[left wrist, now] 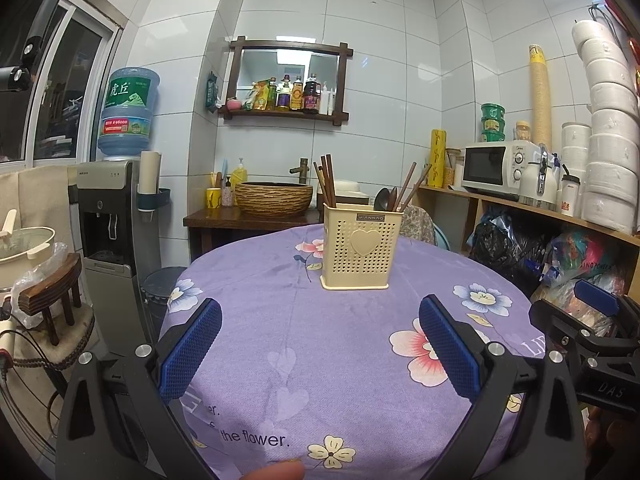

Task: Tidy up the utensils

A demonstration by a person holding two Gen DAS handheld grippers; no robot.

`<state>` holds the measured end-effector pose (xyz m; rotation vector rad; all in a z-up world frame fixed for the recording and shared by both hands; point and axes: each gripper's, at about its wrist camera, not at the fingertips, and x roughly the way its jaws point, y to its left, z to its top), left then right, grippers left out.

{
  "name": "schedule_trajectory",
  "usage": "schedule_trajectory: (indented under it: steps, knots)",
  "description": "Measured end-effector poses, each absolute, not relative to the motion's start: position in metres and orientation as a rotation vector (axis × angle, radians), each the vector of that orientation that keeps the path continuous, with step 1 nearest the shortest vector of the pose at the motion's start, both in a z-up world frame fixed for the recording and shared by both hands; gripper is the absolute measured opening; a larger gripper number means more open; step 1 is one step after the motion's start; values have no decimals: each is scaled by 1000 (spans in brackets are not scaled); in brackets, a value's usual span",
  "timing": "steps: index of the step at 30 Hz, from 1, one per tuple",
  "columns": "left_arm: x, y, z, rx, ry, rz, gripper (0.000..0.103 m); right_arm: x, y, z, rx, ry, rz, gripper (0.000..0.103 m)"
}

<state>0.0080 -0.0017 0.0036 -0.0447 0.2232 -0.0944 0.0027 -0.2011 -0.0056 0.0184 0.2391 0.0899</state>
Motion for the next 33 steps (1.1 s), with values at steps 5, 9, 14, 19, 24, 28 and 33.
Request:
schedule_trajectory:
  steps: [5,9,14,19,24,28,33]
  knots:
    - [8,0,3,-44,222,-95,98,3,-202,-6,19,240,90,97]
    - [7,0,3,-43,222,-96,98,3,-202,-5,18,240,90,97]
    - [7,0,3,-37,224,-98,98,3,-202,-6,18,241,89,97]
    - [6,2,2,-33,227,-103,98,3,-201,-6,18,241,86,97]
    - [6,5,2,-42,224,-101,98,3,-202,-6,18,243,88,97]
    - [8,5,2,-34,234,-96,98,3,-203,-8,20,245,87,97]
    - [8,6,2,-36,241,-92,98,3,-204,-10,22,251,85,97]
